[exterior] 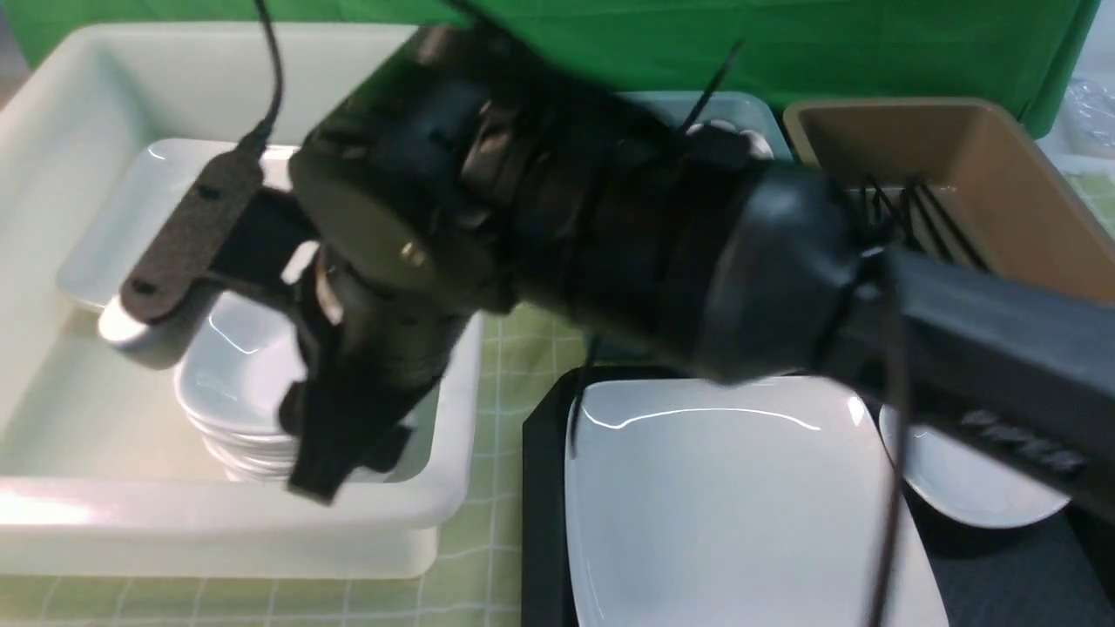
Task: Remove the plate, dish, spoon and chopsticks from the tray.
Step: Use the right arm to grab a small plate from the dinner plate
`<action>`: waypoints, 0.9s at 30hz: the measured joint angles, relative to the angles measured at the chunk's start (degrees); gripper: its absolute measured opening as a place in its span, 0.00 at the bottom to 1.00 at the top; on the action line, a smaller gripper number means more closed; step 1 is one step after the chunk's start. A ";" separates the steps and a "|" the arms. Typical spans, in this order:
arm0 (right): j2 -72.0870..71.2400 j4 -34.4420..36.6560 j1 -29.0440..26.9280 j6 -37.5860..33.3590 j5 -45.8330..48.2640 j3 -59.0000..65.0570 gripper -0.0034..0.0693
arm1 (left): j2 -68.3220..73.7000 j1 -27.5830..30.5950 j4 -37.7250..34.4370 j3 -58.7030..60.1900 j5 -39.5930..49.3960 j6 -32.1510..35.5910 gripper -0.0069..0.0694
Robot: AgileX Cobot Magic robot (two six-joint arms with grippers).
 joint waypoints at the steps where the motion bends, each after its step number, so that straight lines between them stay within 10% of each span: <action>1: -1.17 -1.74 -0.36 0.32 2.46 0.00 0.67 | 0.64 0.00 -1.32 0.00 -0.38 1.23 0.10; 15: -26.14 -6.98 -24.06 5.94 1.70 44.20 0.58 | 15.11 0.00 -12.89 0.00 -6.10 14.03 0.10; 27: -24.50 -7.10 -43.31 4.30 -33.78 69.48 0.81 | 18.41 0.00 -14.32 0.00 -8.72 15.78 0.10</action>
